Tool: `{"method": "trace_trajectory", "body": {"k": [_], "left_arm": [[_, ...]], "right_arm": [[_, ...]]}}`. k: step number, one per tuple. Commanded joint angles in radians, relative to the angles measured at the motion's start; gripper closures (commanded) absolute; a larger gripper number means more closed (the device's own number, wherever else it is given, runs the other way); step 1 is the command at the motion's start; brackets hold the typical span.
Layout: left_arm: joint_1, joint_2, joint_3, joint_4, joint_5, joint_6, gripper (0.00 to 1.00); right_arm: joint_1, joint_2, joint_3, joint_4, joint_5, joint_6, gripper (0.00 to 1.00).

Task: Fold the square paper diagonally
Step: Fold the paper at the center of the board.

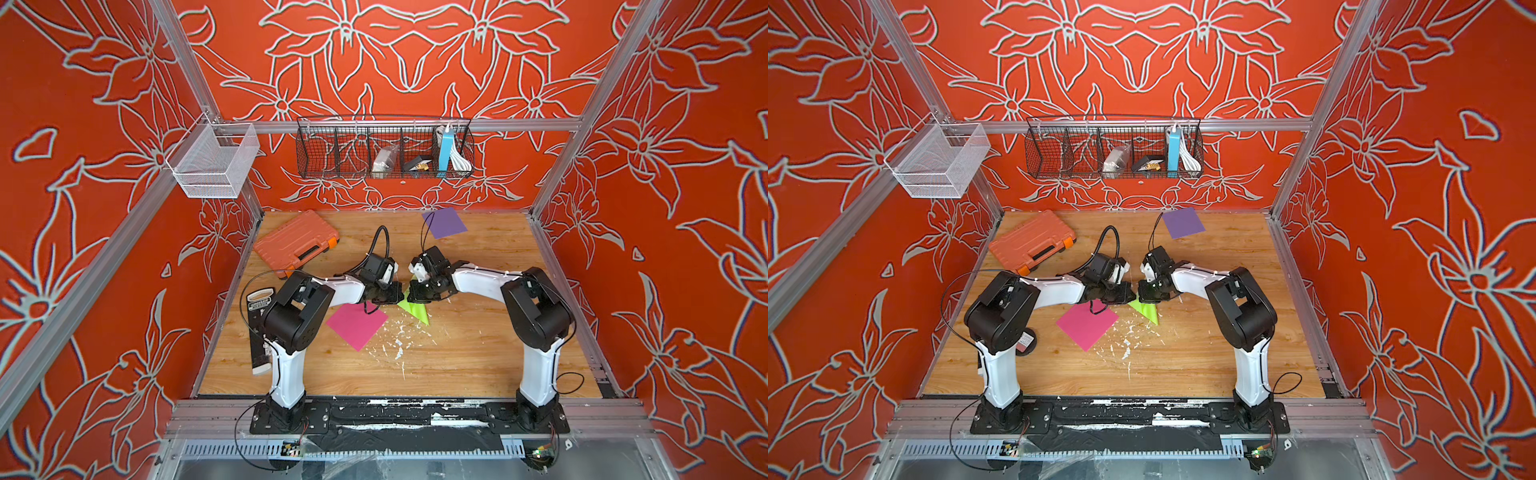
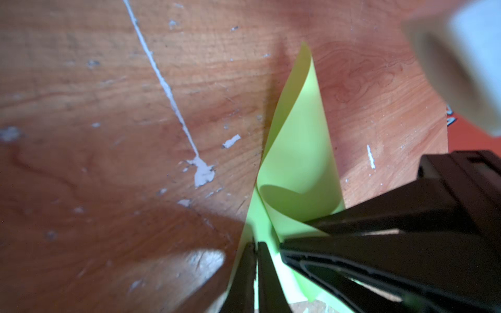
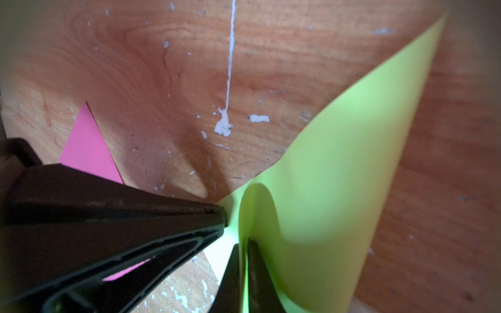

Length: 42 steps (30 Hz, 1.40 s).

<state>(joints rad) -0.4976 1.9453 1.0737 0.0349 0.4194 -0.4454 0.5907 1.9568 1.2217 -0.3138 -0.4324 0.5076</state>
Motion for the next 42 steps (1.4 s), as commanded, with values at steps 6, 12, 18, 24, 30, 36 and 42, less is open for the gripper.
{"method": "trace_trajectory", "body": {"k": [6, 12, 18, 24, 30, 36, 42], "left_arm": [[-0.006, -0.010, 0.000, -0.054, -0.030, 0.016, 0.90], [-0.006, -0.031, 0.001, -0.087, -0.083, 0.023, 0.90], [-0.006, -0.097, -0.023, -0.103, -0.153, 0.036, 0.90], [-0.006, -0.098, -0.024, -0.104, -0.148, 0.027, 0.90], [-0.006, -0.101, -0.032, -0.073, -0.101, 0.027, 0.90], [-0.006, -0.101, -0.037, -0.053, -0.065, 0.025, 0.91], [-0.010, -0.093, -0.035, -0.040, -0.039, 0.021, 0.91]], "right_arm": [[0.008, 0.031, 0.019, -0.013, 0.003, -0.009, 0.68], [0.009, 0.020, 0.006, -0.009, -0.001, 0.000, 0.48], [0.010, 0.018, -0.004, -0.007, -0.001, 0.009, 0.45], [0.009, 0.017, -0.002, -0.016, 0.009, 0.013, 0.38], [0.009, 0.019, -0.001, -0.019, 0.010, 0.017, 0.47], [0.009, 0.023, 0.001, -0.029, 0.025, 0.016, 0.71], [0.009, 0.025, -0.001, -0.029, 0.029, 0.025, 0.77]]}}
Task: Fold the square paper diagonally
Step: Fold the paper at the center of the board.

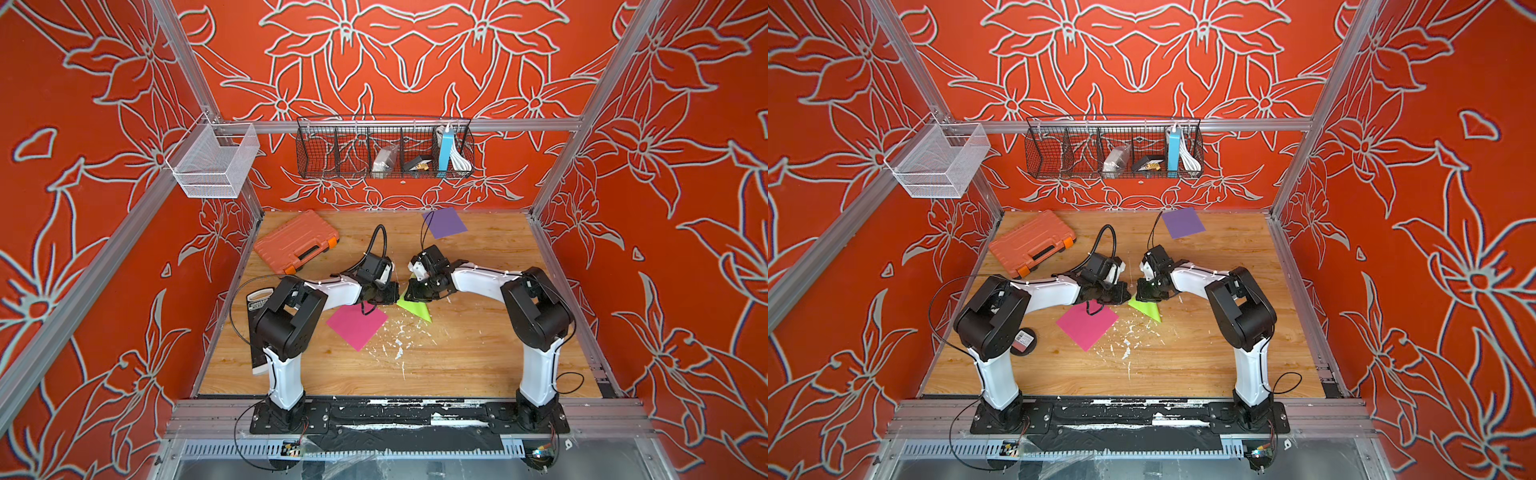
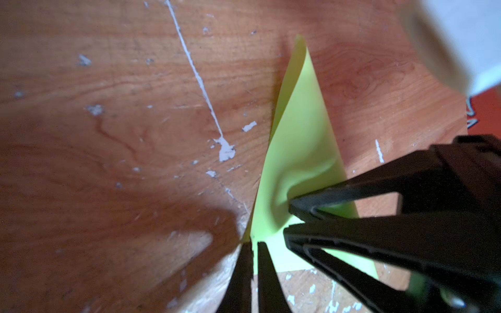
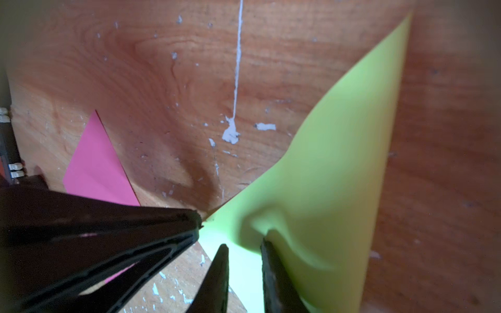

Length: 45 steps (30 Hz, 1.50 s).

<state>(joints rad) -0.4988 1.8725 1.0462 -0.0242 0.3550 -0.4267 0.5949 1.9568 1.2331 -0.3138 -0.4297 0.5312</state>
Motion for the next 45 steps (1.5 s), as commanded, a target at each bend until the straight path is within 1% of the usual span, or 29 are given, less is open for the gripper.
{"method": "trace_trajectory", "body": {"k": [1, 4, 9, 15, 31, 35, 39, 45], "left_arm": [[-0.011, -0.021, -0.009, 0.023, 0.027, 0.002, 0.91], [-0.013, -0.025, -0.014, 0.030, 0.034, 0.001, 0.91], [-0.015, -0.009, -0.003, 0.026, 0.045, 0.000, 0.95], [-0.017, 0.017, 0.009, 0.023, 0.065, -0.007, 0.99], [-0.021, 0.092, 0.059, -0.022, 0.068, -0.002, 1.00], [-0.022, 0.102, 0.066, -0.038, 0.060, -0.004, 1.00], [-0.022, 0.102, 0.069, -0.045, 0.049, -0.004, 1.00], [-0.021, 0.104, 0.069, -0.047, 0.048, -0.003, 1.00]], "right_arm": [[0.005, 0.024, -0.012, -0.028, 0.027, 0.003, 0.79], [0.005, 0.024, -0.012, -0.029, 0.032, 0.005, 0.82], [0.005, 0.023, -0.012, -0.033, 0.036, 0.006, 0.90], [0.006, 0.019, -0.014, -0.035, 0.039, 0.006, 0.93], [0.005, 0.005, -0.012, -0.033, 0.025, 0.010, 0.92], [0.005, -0.013, -0.008, -0.038, 0.016, 0.009, 0.90], [0.004, -0.043, 0.007, -0.067, 0.030, -0.003, 0.88], [-0.001, -0.066, 0.034, -0.123, 0.057, -0.038, 0.89]]}}
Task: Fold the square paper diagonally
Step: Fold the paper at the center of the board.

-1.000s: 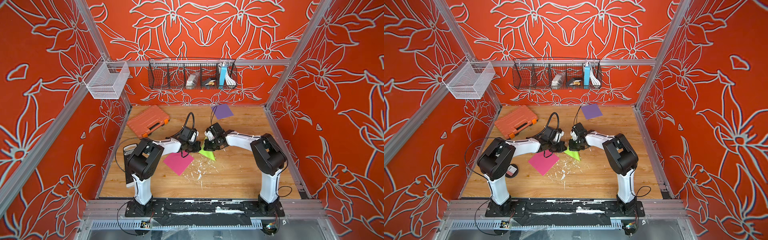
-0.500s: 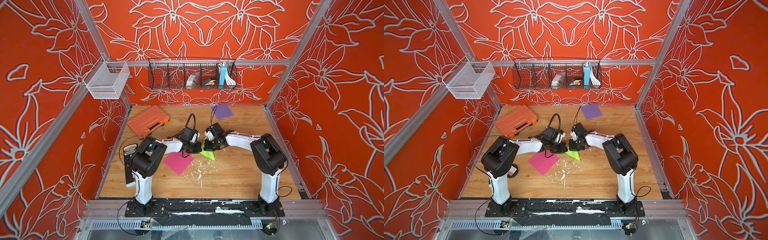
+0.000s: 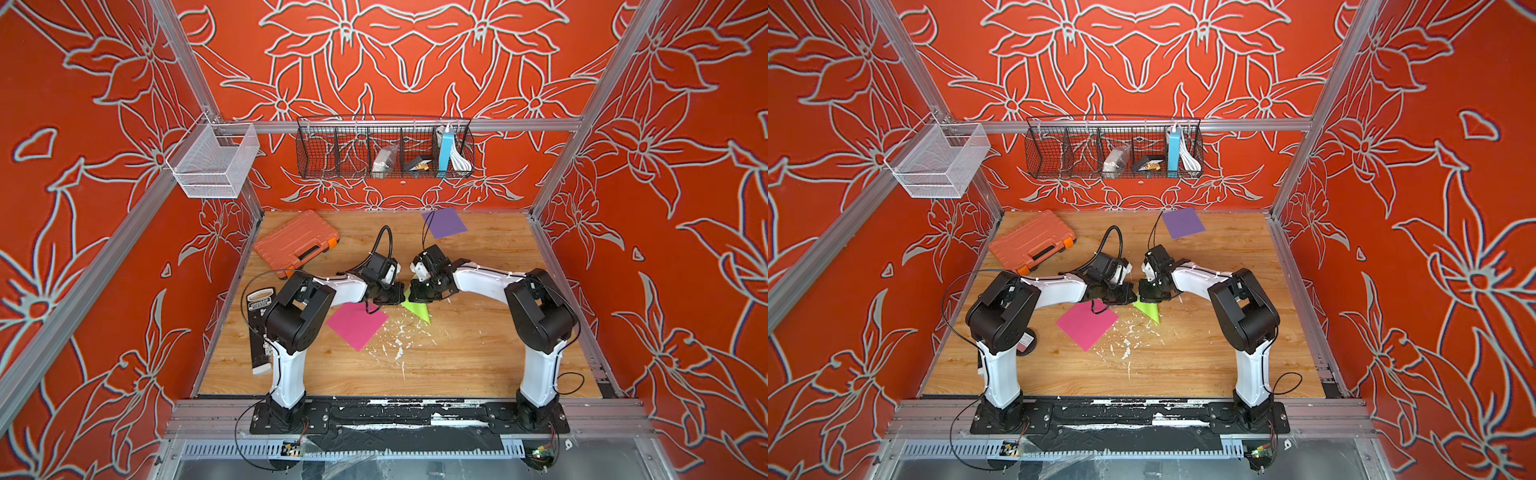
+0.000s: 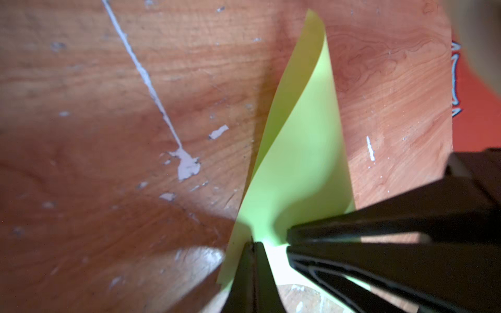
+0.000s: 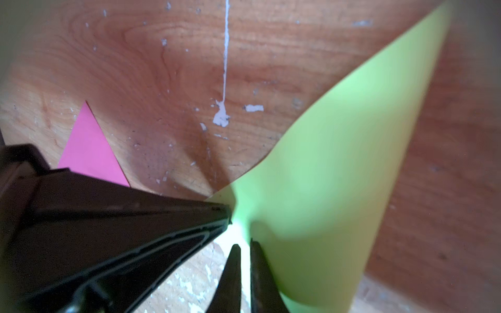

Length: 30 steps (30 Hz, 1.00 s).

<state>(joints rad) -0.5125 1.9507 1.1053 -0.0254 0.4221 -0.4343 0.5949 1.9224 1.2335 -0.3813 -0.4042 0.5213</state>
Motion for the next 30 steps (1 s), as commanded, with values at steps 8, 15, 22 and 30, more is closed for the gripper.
{"method": "trace_trajectory", "body": {"k": [8, 15, 22, 30], "left_arm": [[-0.009, 0.022, 0.009, -0.048, -0.026, 0.009, 1.00], [-0.008, 0.025, 0.010, -0.049, -0.028, 0.010, 1.00], [-0.009, 0.024, 0.010, -0.051, -0.028, 0.009, 1.00], [-0.008, 0.024, 0.012, -0.055, -0.038, 0.014, 1.00]], "right_arm": [[-0.024, 0.015, 0.070, -0.072, 0.033, -0.053, 1.00], [-0.034, 0.040, 0.076, -0.084, 0.058, -0.066, 1.00], [-0.052, 0.049, 0.053, -0.074, 0.065, -0.072, 1.00], [-0.080, 0.052, 0.018, -0.062, 0.075, -0.079, 1.00]]}}
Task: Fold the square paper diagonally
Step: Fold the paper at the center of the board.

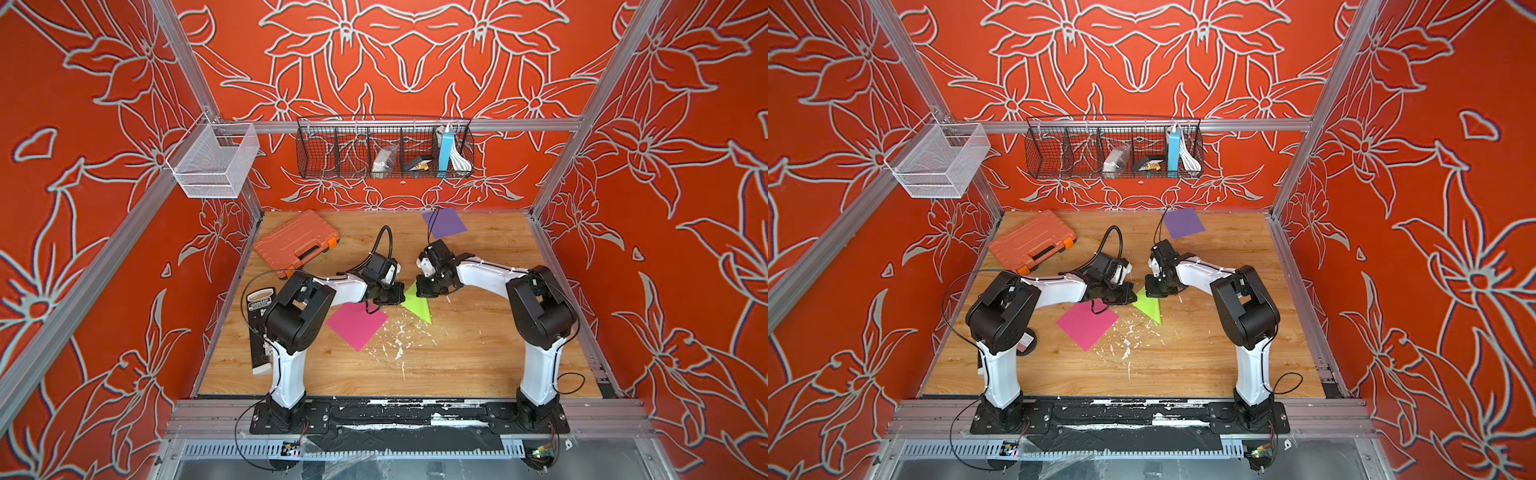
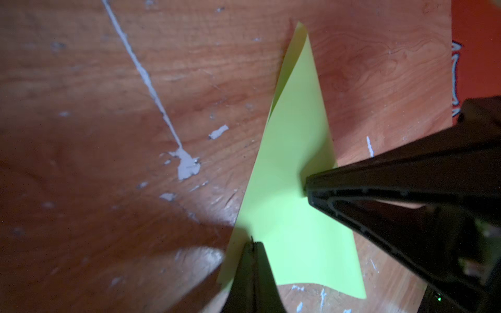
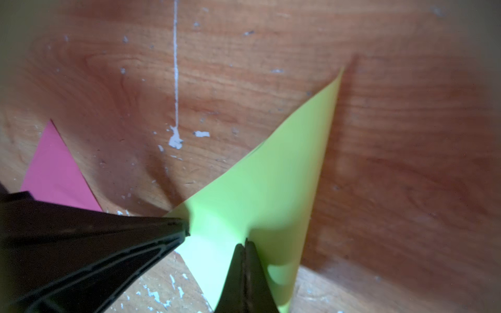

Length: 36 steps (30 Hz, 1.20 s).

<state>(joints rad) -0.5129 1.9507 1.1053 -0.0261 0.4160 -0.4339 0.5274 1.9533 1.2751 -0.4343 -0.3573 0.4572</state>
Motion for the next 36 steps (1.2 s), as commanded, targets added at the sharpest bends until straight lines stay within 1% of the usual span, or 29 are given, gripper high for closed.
{"method": "trace_trajectory", "body": {"k": [1, 17, 25, 28, 33, 36], "left_arm": [[-0.007, 0.025, 0.012, -0.056, -0.033, 0.013, 1.00], [-0.007, 0.023, 0.015, -0.065, -0.042, 0.021, 1.00], [-0.007, 0.018, 0.013, -0.066, -0.044, 0.023, 1.00], [-0.008, 0.019, 0.013, -0.064, -0.041, 0.024, 1.00], [-0.007, 0.019, 0.014, -0.062, -0.038, 0.025, 1.00], [-0.007, 0.021, 0.015, -0.061, -0.035, 0.023, 1.00]], "right_arm": [[-0.016, 0.021, -0.030, -0.003, 0.029, -0.014, 1.00], [-0.081, -0.012, -0.104, 0.025, 0.039, 0.000, 1.00], [-0.102, -0.020, -0.101, 0.035, 0.048, 0.014, 1.00], [-0.104, -0.034, -0.100, 0.065, 0.012, 0.005, 1.00], [-0.089, -0.141, -0.175, 0.178, -0.051, 0.006, 1.00], [-0.077, -0.154, -0.180, 0.194, -0.097, -0.003, 1.00]]}}
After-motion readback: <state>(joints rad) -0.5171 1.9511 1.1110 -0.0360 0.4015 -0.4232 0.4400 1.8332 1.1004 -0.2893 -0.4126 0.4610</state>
